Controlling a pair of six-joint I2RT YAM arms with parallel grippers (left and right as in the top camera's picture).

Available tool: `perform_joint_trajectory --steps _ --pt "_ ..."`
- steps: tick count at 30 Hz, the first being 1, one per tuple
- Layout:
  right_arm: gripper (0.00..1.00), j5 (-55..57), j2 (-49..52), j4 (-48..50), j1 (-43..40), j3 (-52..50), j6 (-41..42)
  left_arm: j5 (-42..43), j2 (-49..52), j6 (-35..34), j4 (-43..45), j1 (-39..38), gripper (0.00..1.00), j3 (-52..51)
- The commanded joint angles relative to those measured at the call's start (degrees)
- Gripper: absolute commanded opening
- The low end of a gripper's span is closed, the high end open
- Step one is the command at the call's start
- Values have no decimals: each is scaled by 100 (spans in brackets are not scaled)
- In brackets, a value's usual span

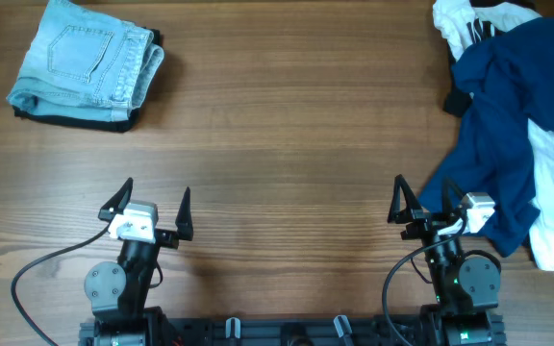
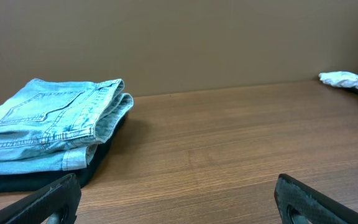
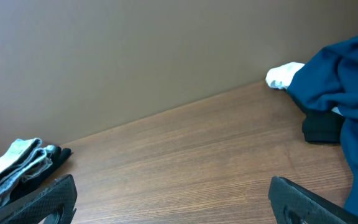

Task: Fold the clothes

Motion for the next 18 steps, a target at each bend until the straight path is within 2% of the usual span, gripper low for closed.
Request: perform_joint_trajectory --steps 1,18 --pt "100 -90 -24 13 24 -11 -103 7 -42 -55 -2 17 100 -37" --pt "100 -46 -24 13 24 -11 -114 7 -42 -55 -2 17 100 -37"
